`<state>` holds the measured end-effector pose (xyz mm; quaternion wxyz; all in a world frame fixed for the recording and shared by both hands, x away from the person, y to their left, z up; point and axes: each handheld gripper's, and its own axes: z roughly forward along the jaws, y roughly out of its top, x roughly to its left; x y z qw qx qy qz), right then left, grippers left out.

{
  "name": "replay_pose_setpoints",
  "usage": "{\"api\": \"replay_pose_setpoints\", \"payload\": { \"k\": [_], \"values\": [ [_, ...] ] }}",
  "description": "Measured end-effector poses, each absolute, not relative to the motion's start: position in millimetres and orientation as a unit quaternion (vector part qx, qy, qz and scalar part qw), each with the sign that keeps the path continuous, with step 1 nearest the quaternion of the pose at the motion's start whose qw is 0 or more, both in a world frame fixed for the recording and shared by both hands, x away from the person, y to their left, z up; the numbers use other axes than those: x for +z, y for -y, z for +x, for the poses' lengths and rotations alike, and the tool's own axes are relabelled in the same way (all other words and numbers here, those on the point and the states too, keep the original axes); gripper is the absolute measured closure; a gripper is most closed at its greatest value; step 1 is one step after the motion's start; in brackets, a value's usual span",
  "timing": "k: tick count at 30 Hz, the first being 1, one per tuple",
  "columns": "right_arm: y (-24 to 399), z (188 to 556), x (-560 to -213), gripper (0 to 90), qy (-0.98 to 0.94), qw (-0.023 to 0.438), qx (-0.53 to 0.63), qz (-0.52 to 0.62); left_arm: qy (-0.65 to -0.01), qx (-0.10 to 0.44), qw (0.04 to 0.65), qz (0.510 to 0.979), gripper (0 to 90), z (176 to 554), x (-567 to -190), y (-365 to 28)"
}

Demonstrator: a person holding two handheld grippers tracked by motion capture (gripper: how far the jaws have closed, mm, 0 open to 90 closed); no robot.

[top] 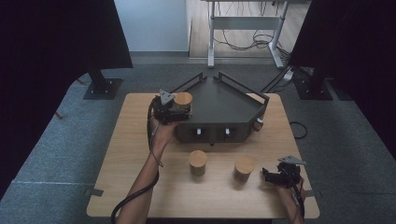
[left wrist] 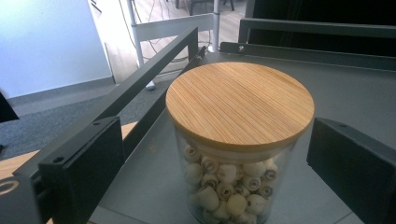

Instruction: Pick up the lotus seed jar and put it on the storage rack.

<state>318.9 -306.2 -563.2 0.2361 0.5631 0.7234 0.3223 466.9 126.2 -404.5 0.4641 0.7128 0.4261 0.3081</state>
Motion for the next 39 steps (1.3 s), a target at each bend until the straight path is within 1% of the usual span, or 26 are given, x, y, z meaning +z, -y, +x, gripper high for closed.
{"api": "replay_pose_setpoints", "payload": {
  "k": [39],
  "values": [
    [306.2,318.9,-563.2,7.5,-0.723,0.236,0.322,0.563,-0.420,0.301,0.478,0.710,4.2,438.8,-401.5,-143.1]
  ]
}}
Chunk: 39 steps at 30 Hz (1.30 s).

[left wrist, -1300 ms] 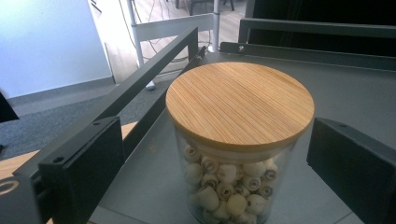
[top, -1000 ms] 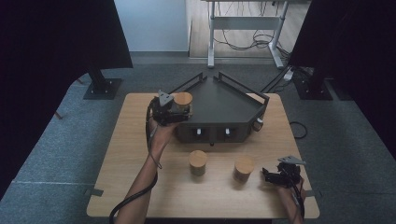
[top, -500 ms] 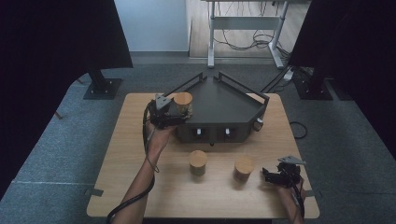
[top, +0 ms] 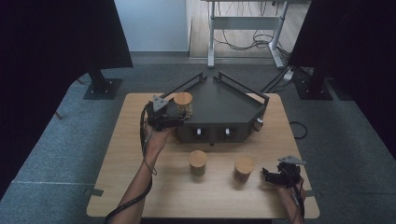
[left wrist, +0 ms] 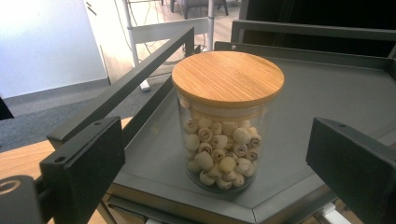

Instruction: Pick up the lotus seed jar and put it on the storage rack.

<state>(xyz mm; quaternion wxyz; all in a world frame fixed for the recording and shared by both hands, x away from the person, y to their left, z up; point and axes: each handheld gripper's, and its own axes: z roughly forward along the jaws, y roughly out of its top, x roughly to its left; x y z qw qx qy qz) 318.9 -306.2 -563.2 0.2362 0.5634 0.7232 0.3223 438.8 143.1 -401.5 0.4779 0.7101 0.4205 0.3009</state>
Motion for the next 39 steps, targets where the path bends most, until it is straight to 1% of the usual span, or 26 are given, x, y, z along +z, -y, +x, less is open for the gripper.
{"api": "replay_pose_setpoints", "payload": {
  "k": [39],
  "values": [
    [306.3,318.9,-563.2,7.5,-0.723,0.236,0.322,0.563,-0.411,0.304,0.484,0.710,4.7,410.9,-400.1,-163.0]
  ]
}}
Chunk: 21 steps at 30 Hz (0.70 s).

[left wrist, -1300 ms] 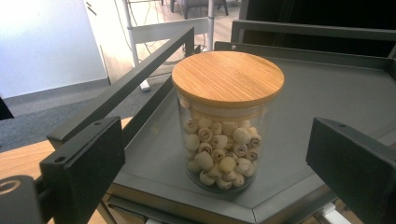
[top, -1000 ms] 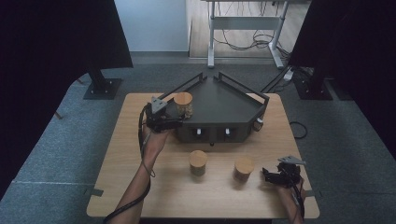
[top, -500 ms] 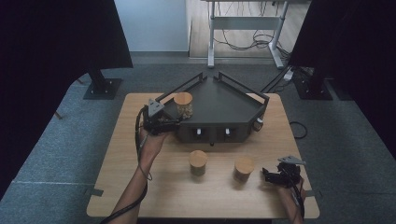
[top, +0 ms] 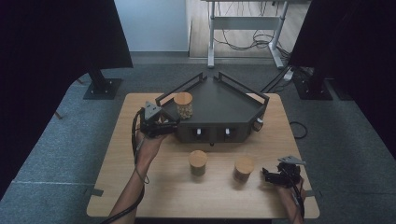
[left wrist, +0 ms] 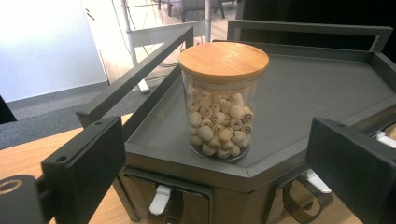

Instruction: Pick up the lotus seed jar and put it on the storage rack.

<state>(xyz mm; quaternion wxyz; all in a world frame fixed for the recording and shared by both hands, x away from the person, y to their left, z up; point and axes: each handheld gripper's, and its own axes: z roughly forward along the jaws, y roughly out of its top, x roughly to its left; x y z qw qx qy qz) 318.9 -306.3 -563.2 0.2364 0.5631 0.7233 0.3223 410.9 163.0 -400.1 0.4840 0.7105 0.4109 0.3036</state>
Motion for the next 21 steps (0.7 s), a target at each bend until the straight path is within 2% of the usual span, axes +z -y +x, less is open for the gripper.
{"api": "replay_pose_setpoints", "payload": {
  "k": [21],
  "values": [
    [306.2,318.9,-563.2,7.6,-0.723,0.236,0.322,0.564,-0.413,0.304,0.485,0.708,4.8,397.7,-403.0,-174.4]
  ]
}}
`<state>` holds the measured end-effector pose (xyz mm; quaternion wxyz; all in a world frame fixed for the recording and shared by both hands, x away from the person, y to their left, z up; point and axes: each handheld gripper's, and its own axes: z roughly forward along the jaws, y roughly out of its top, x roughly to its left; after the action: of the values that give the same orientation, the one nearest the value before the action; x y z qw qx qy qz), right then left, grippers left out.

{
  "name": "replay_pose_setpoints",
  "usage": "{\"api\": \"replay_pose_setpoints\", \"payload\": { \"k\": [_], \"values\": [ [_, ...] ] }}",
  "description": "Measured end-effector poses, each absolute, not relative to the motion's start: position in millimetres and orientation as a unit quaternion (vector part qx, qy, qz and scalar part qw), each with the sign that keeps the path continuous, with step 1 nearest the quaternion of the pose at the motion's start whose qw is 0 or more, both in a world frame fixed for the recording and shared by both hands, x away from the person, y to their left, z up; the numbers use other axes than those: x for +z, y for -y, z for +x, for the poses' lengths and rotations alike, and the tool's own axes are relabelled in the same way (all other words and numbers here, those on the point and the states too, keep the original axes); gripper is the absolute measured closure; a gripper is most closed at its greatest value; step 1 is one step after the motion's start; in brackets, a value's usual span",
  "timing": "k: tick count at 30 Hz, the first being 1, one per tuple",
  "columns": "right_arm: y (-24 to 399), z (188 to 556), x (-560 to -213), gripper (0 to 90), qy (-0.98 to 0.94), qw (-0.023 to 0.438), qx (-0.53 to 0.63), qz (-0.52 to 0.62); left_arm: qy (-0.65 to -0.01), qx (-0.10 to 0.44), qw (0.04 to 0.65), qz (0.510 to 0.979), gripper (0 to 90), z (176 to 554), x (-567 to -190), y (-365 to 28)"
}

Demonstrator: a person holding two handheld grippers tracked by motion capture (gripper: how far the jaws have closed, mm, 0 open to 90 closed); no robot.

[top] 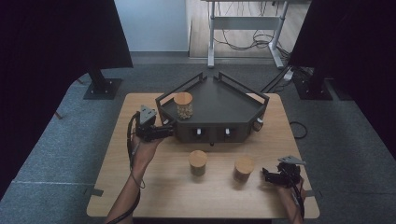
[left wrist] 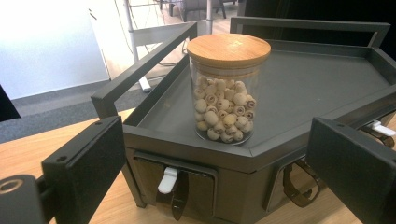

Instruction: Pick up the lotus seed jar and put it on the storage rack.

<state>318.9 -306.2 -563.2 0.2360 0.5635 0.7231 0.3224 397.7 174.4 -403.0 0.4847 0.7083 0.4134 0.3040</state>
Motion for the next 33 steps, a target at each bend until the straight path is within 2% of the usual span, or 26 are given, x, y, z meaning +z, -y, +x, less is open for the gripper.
{"api": "replay_pose_setpoints", "payload": {
  "k": [33],
  "values": [
    [306.3,318.9,-563.2,7.6,-0.723,0.236,0.322,0.563,-0.420,0.292,0.490,0.706,5.3,377.3,-412.0,-189.0]
  ]
}}
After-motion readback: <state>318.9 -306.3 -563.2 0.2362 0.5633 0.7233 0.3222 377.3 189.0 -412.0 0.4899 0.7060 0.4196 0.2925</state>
